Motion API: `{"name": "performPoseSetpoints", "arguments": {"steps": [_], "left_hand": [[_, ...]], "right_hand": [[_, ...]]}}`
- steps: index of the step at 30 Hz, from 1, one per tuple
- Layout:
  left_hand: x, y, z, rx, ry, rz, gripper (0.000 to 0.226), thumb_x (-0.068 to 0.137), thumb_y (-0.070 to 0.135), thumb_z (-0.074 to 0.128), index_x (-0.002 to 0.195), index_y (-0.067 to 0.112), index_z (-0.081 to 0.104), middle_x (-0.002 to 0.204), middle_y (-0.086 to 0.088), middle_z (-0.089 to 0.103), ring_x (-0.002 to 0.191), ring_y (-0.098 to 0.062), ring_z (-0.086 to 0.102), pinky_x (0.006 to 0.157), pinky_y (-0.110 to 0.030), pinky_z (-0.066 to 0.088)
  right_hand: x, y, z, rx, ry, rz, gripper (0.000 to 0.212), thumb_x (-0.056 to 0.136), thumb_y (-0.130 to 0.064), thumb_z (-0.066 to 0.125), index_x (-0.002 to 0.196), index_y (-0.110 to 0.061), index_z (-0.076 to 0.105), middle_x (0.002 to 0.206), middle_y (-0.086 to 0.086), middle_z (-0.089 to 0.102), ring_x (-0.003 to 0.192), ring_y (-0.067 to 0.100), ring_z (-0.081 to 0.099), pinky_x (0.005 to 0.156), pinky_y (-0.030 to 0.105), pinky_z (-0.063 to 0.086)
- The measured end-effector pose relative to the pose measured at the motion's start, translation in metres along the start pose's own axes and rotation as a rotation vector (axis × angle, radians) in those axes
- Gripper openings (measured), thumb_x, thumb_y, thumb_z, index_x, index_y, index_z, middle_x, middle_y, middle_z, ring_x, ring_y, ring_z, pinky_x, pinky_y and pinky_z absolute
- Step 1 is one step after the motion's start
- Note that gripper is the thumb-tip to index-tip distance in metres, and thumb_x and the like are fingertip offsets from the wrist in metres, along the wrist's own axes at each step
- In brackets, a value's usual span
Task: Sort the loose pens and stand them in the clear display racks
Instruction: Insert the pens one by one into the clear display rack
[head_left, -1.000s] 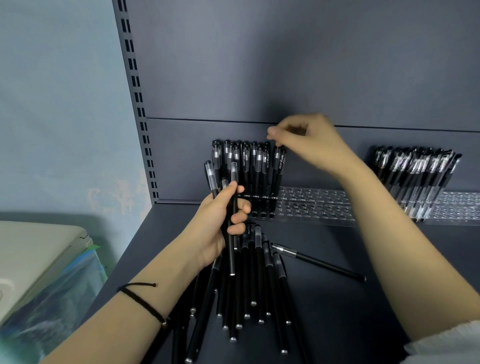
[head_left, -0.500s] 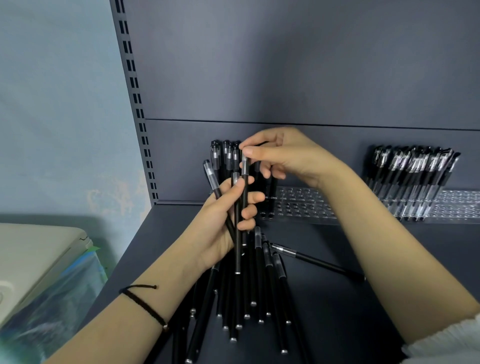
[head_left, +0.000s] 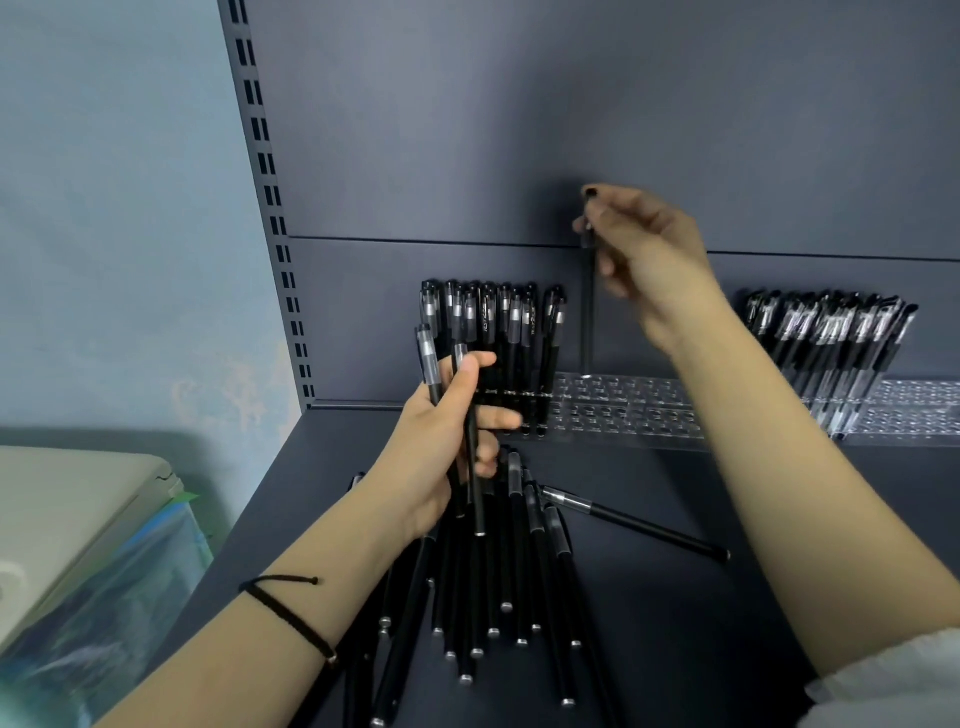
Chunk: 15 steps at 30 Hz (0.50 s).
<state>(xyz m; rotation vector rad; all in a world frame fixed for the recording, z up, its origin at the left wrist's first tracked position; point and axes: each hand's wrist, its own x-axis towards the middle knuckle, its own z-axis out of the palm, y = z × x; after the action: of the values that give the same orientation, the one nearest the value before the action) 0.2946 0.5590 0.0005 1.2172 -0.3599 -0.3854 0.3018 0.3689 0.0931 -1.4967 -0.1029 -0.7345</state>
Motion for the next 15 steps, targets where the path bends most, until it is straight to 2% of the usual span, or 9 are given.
{"name": "performPoseSetpoints", "arguments": {"steps": [2, 5, 11, 15], "left_hand": [[0.002, 0.0, -0.001, -0.019, 0.017, -0.009, 0.032, 0.1, 0.043, 0.044, 0.12, 0.022, 0.057, 0.052, 0.004, 0.044, 0.039, -0.006, 0.027, 0.037, -0.017, 0.025], [0.004, 0.0, -0.001, -0.035, 0.027, -0.056, 0.033, 0.099, 0.044, 0.044, 0.114, 0.017, 0.056, 0.05, 0.006, 0.031, 0.038, -0.005, 0.022, 0.035, -0.016, 0.02], [0.007, 0.001, -0.001, -0.164, 0.0, -0.146, 0.016, 0.101, 0.032, 0.043, 0.095, 0.017, 0.044, 0.049, 0.005, 0.032, 0.034, -0.005, 0.021, 0.033, -0.015, 0.015], [0.007, 0.0, -0.003, -0.178, -0.013, -0.127, 0.015, 0.101, 0.028, 0.049, 0.09, 0.018, 0.047, 0.051, 0.004, 0.036, 0.036, -0.005, 0.025, 0.033, -0.016, 0.019]], "right_hand": [[0.004, 0.0, -0.009, -0.062, 0.109, -0.054, 0.01, 0.095, -0.007, 0.057, 0.098, -0.017, 0.061, 0.078, -0.002, 0.065, 0.041, 0.003, 0.04, 0.038, 0.015, 0.026], [0.007, 0.003, -0.017, -0.146, 0.167, -0.111, 0.01, 0.095, -0.005, 0.057, 0.101, -0.012, 0.058, 0.08, 0.002, 0.065, 0.04, 0.002, 0.041, 0.039, 0.013, 0.03], [0.01, 0.016, -0.018, -0.292, 0.123, -0.121, 0.013, 0.094, -0.003, 0.057, 0.106, -0.009, 0.058, 0.081, 0.003, 0.066, 0.041, -0.001, 0.045, 0.042, 0.012, 0.035], [0.01, 0.026, -0.017, -0.314, 0.097, -0.09, 0.014, 0.094, -0.003, 0.058, 0.107, -0.008, 0.058, 0.082, 0.003, 0.066, 0.041, -0.003, 0.047, 0.042, 0.011, 0.036]]}}
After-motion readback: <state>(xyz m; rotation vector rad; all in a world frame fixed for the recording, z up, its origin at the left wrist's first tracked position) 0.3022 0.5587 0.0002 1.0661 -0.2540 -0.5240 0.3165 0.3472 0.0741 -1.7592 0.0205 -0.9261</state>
